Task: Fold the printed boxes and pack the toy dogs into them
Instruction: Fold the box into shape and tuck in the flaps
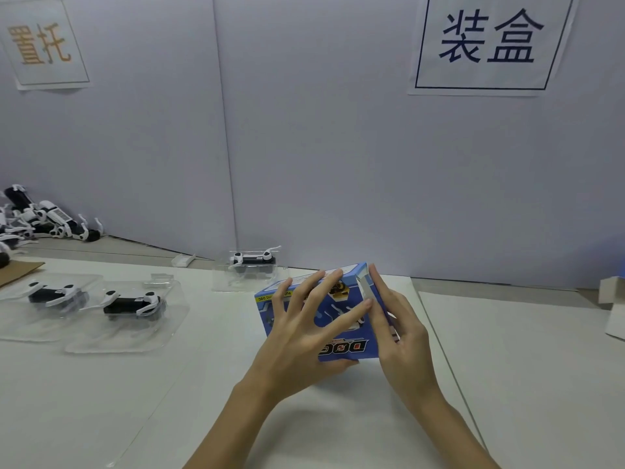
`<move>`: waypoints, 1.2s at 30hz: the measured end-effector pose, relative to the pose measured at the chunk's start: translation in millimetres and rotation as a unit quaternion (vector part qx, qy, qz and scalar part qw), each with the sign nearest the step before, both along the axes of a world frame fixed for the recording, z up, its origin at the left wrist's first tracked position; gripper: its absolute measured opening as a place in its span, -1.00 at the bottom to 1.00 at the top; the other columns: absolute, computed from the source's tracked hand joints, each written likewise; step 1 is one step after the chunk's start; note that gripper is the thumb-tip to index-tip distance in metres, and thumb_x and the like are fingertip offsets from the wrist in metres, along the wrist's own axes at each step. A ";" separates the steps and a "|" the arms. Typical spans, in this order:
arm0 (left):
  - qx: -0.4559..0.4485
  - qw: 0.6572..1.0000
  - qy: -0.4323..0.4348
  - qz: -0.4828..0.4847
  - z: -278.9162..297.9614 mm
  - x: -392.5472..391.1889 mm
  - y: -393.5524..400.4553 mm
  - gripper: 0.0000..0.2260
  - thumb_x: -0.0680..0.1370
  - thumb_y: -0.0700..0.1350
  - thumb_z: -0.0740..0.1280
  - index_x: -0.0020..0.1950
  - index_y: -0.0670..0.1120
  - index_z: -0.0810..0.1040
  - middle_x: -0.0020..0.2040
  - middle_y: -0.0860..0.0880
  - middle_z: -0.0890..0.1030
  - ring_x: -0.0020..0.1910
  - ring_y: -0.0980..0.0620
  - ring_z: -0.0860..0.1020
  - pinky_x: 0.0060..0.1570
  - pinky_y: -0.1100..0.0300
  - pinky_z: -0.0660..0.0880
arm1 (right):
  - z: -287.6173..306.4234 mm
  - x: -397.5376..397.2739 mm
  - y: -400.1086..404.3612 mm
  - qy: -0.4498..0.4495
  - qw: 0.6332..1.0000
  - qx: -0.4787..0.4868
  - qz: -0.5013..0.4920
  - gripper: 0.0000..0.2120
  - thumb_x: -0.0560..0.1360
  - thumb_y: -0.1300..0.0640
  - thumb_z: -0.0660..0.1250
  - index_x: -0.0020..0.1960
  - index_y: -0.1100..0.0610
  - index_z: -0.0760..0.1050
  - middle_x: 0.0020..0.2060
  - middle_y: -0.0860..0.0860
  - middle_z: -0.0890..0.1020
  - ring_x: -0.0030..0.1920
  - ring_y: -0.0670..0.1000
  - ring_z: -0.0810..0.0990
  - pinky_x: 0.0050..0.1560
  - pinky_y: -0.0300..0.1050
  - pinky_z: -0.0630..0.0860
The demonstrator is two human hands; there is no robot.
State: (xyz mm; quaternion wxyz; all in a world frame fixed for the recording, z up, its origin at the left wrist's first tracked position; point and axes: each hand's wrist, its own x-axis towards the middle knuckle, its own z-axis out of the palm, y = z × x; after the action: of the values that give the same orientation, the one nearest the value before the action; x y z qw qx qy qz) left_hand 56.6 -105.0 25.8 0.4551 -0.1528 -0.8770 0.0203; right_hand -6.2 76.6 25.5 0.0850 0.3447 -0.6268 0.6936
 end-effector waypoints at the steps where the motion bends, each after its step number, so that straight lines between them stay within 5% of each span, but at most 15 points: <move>1: 0.002 1.000 0.003 -0.001 -0.5 -0.7 -0.3 -0.24 0.47 0.35 0.46 0.59 0.20 0.29 0.66 -0.12 0.16 0.64 -0.18 0.18 0.40 -0.47 0.26 | 0.3 -0.3 0.2 -0.016 1.000 -0.011 0.006 -0.50 0.61 0.09 0.27 0.53 -0.14 0.38 0.31 -0.07 0.59 0.32 0.03 0.61 -0.11 -0.04 0.72; 18: -0.018 1.000 0.004 0.010 1.2 0.3 -5.0 -0.34 0.50 0.40 0.37 0.55 0.28 0.30 0.65 -0.11 0.12 0.61 -0.17 0.18 0.33 -0.44 0.34 | 6.7 6.4 0.1 -0.021 1.000 0.010 0.009 -0.53 0.59 0.07 0.26 0.50 -0.12 0.39 0.32 -0.04 0.57 0.35 -0.02 0.58 -0.08 -0.08 0.71; 22: -0.009 1.000 0.003 0.017 6.2 3.3 3.6 -0.35 0.41 0.35 0.49 0.43 0.25 0.39 0.58 -0.14 0.20 0.54 -0.18 0.24 0.23 -0.44 0.42 | 9.2 8.0 -0.3 -0.028 0.999 0.009 0.021 -0.52 0.60 0.08 0.27 0.51 -0.08 0.40 0.33 -0.01 0.55 0.35 0.01 0.59 -0.05 -0.08 0.71; 36: 0.007 0.999 -0.005 0.042 12.9 10.4 17.7 -0.31 0.23 0.30 0.66 0.26 0.21 0.45 0.51 -0.14 0.24 0.45 -0.20 0.27 0.12 -0.39 0.52 | 9.9 11.2 -3.2 -0.075 0.991 0.064 0.091 -0.53 0.70 0.12 0.12 0.57 -0.16 0.24 0.58 -0.09 0.28 0.51 0.00 0.42 0.30 0.02 0.60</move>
State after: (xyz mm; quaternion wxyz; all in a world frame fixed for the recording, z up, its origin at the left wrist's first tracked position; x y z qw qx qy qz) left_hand 67.0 -87.3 38.7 0.4510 -0.1128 -0.8848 0.0321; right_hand 5.0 73.4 35.4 -0.0479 0.3524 -0.6405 0.6807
